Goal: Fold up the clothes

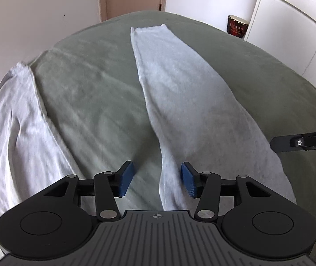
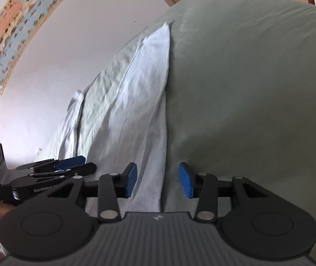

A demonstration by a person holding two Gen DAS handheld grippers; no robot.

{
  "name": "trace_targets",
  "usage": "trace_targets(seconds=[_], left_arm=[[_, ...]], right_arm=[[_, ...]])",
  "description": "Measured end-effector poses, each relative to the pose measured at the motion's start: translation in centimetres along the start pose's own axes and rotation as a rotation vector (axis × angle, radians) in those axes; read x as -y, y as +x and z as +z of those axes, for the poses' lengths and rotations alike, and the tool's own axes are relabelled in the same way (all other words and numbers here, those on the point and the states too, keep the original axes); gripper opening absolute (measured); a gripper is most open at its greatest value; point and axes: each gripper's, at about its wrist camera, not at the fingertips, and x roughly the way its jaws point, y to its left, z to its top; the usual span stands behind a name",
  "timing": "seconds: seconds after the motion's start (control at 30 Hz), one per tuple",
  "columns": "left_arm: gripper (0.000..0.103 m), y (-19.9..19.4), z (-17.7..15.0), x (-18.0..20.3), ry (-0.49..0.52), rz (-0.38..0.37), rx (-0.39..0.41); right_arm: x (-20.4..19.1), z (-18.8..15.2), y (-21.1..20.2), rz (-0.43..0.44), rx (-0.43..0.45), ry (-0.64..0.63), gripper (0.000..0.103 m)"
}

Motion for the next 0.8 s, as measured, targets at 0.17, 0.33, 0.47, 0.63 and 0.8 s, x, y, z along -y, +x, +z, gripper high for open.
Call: trace_targets(seconds=[0.17,0.33,0.47,0.63,0.8], left_arm=[[0.032,0.2,-0.1,-0.2,-0.011,0.028,-0.003],[0.028,0.2,-0.4,-0.6,-0.026,0.031,0.001],[0.030,0.7,-0.8,-0.9,-0.036,0.030,0.022],[0.045,-2.8,-0.3,-1.7,-0.035,0.011,0.038],[0.052,-8.7,-1.7,-3.1,-0.024,0.108,0.067]], right_arm=[[-1.2,-0.3,0.7,-0.071,-0.034,-0.065,0.001],[-1.8,-0.6,0.5,-0.143,-0.025,-0.099,0.000],[-2.4,-1.1,1.2,-0.203,-0.024,-0.114,0.000],[-2.5,-0.6,-0.3,-0.150,0.027,-0.061,0.031],[-5.0,-0.6,-4.1,-0.094,0.113,-0.087,0.065]])
